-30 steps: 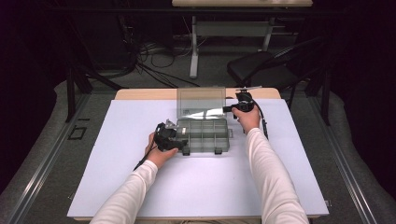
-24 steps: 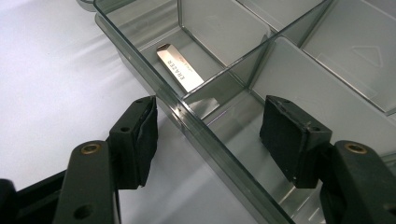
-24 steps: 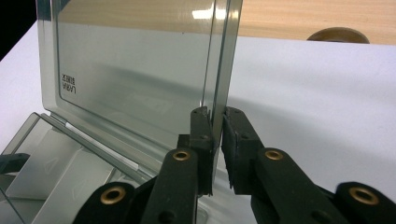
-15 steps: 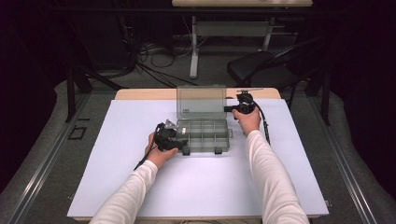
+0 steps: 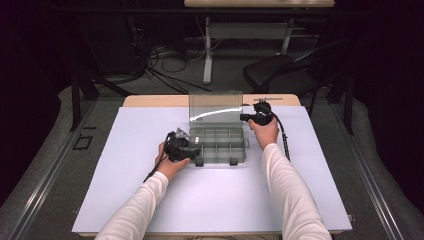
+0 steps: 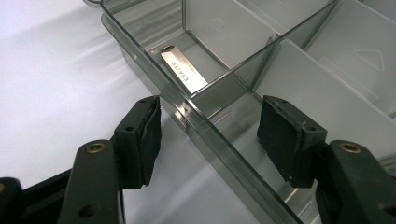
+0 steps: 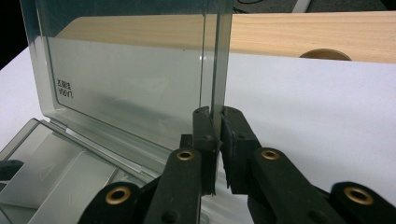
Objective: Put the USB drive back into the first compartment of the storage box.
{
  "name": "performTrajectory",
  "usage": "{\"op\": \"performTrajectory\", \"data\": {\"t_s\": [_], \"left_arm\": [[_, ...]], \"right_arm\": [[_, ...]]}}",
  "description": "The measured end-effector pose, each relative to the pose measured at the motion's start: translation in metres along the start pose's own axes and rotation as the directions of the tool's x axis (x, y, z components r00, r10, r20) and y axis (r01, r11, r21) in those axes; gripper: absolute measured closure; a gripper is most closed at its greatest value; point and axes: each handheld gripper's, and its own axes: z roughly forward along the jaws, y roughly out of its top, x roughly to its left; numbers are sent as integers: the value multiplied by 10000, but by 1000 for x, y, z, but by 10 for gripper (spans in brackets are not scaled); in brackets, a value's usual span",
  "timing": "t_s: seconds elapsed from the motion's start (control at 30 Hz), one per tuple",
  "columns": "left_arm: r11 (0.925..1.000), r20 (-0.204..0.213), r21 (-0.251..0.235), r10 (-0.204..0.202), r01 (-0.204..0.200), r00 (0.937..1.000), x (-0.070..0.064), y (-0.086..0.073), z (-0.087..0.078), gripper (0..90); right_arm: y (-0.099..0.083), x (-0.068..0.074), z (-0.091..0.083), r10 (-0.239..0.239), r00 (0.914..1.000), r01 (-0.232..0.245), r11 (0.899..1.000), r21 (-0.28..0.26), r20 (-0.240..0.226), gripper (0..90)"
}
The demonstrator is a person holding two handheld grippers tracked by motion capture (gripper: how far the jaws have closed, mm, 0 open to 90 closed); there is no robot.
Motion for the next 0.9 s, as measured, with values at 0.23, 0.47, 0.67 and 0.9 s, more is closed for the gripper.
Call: {"op": "performTrajectory", "data": {"t_s": [0.23,0.47,0.67,0.9], "left_arm": [[9996,89,73,-257,257,9996,5,3,-2,314],[9974,143,-388,-601,606,9981,15,15,-18,277],[9941,263,-660,-847,863,9961,20,33,-30,275],[9898,95,-900,-1100,1104,9939,33,59,-41,275]], "right_arm": [[-2,1,0,36,10000,-35,9999,-115,69,854],[-2,2,-1,63,9999,-62,9998,-165,86,854],[-3,2,-1,-26,9999,28,9998,-192,128,854],[-3,3,-1,-42,9998,46,9997,-245,177,854]]}}
